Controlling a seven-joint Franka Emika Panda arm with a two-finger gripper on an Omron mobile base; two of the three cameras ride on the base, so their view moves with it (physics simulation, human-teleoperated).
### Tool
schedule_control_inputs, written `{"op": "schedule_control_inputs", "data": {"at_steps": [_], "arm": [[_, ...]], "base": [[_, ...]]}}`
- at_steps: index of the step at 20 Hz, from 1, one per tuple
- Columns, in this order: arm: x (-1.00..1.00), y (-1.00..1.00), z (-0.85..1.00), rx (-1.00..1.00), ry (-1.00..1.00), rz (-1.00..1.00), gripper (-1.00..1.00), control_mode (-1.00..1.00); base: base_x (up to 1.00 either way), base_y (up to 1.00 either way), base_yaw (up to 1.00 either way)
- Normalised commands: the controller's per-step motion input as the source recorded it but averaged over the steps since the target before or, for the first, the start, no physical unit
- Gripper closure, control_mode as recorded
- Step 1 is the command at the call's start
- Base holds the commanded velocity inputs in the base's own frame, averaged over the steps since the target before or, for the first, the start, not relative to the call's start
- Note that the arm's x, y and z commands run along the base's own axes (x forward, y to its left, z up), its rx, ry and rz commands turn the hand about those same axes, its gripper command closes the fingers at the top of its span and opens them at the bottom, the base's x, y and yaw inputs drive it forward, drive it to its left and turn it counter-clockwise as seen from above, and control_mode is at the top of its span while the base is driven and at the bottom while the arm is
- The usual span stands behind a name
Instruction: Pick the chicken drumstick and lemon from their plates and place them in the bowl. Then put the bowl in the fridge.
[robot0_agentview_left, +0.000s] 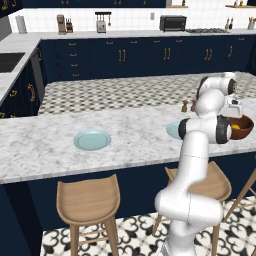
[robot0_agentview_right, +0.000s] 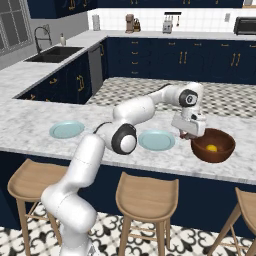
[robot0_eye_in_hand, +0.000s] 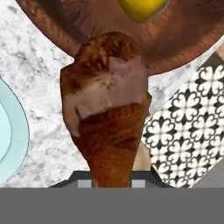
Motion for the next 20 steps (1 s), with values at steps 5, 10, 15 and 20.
{"op": "schedule_control_inputs", "data": {"at_steps": [5, 10, 15, 20], "arm": [[-0.65, 0.07, -0.17, -0.2, -0.31, 0.0, 1.0, -1.0], [-0.06, 0.07, -0.88, -0.31, -0.29, 0.01, 1.0, -1.0], [0.2, -0.38, 0.12, -0.06, -0.2, -0.01, 1.0, -1.0], [0.15, -0.42, -0.11, -0.01, -0.11, 0.0, 1.0, -1.0]], "base": [[0.0, 0.0, 0.0], [0.0, 0.0, 0.0], [0.0, 0.0, 0.0], [0.0, 0.0, 0.0]]}}
